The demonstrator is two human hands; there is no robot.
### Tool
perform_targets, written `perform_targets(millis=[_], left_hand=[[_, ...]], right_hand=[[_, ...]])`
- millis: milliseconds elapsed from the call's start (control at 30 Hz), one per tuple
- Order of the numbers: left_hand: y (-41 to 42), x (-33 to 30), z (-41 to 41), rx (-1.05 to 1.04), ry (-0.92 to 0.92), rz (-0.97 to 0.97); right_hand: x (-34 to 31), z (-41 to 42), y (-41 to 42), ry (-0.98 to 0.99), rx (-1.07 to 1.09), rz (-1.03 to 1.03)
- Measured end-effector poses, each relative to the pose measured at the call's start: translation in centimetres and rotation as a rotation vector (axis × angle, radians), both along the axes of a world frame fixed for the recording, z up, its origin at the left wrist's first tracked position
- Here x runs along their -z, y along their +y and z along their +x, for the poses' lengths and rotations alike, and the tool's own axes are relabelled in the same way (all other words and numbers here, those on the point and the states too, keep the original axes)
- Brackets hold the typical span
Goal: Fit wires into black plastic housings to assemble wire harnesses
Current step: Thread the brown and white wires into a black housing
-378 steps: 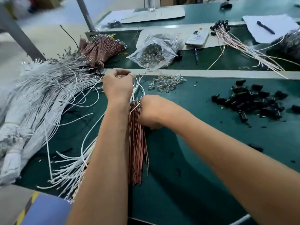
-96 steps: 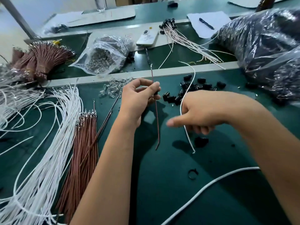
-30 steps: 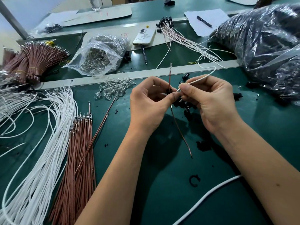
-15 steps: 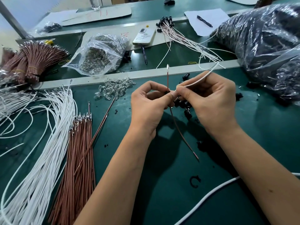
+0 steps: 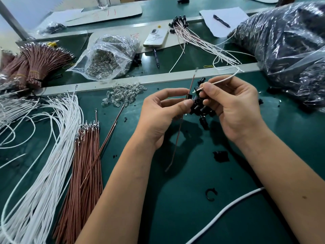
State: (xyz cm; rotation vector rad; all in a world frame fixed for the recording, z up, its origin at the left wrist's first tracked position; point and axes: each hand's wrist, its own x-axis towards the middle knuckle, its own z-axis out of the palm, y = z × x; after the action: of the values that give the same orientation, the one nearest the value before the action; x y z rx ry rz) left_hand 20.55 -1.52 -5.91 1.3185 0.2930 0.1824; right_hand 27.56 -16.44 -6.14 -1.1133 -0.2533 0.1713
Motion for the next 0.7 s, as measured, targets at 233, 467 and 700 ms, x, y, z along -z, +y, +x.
perform_targets(millis=[233,467,700], left_hand=[[0.41,-0.25,-0.19,0.128,-0.006,-0.145],[0.62,-0.45,-0.33,0.174,-0.03,-0.156],[0.49,-0.45,-0.36,0.157,-0.014,-0.142]], right_hand=[[-0.48,0.07,-0.41,-0.015,-0.009,-0.014],[-0.78,-0.01,-0.5,-0.038,-0.048,-0.008],[-0.57,0.07,-0.51,-0.036,-0.104,-0.044]])
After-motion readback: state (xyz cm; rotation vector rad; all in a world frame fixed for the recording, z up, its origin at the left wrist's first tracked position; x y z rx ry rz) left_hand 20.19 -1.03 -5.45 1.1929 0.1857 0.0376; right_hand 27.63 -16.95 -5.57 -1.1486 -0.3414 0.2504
